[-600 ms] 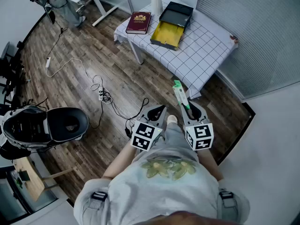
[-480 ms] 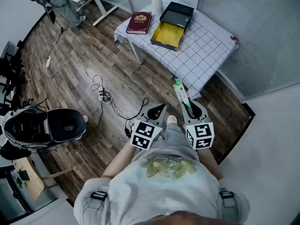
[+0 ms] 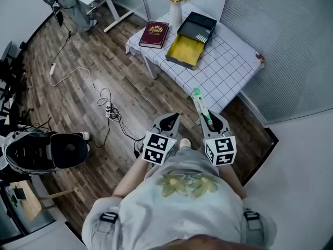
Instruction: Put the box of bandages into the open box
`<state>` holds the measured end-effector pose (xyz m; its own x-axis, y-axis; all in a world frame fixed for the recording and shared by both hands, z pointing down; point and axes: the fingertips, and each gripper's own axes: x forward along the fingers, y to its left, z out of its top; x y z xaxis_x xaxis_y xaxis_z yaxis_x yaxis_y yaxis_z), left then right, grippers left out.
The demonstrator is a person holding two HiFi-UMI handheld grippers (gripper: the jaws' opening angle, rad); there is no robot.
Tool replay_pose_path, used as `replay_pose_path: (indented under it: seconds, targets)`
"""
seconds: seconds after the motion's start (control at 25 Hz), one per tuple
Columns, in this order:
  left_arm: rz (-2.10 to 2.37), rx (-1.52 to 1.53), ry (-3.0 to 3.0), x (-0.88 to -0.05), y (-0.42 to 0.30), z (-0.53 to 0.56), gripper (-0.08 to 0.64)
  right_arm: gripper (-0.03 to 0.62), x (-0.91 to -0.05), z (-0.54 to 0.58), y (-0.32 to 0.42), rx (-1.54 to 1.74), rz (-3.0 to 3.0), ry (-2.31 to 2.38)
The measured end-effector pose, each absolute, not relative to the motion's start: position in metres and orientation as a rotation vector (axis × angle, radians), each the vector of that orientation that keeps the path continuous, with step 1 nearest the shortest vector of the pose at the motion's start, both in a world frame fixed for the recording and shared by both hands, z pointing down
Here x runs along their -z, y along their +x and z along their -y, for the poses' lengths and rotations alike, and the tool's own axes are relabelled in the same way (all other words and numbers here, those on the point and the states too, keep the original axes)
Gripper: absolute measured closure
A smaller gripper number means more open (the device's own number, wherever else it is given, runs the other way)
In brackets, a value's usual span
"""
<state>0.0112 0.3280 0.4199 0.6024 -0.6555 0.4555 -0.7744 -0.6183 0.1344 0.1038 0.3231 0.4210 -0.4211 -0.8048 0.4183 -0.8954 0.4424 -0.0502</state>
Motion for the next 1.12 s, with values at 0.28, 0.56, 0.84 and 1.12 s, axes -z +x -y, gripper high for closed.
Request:
replay_pose_path:
  seconds: [0.28,0.56,0.84,1.12]
  targets:
    - [1.228,-0.501,2.484,-0.425,0.027,-0.289,0.554,0.502,-0.415,-0.279,0.118,-0.338,2.409,1.408]
    - [1.250,-0.509,2.468,-0.426,0.043,-0.271,0.554,0.502,-0.416,-0.257,0.133,-0.343,2.431,1.381]
    - [1.244,-0.534,2.434,-0.437,0.055,-0.267,0.554,0.502,-0.432,-0.251,0.149,-0.408,2.423,1.362]
    - [1.222,-0.539,2.439,-0.437,0.070,-0.260,0.554,0.502,-0.428,-0.241,0.154,-0.402,2.435,1.340]
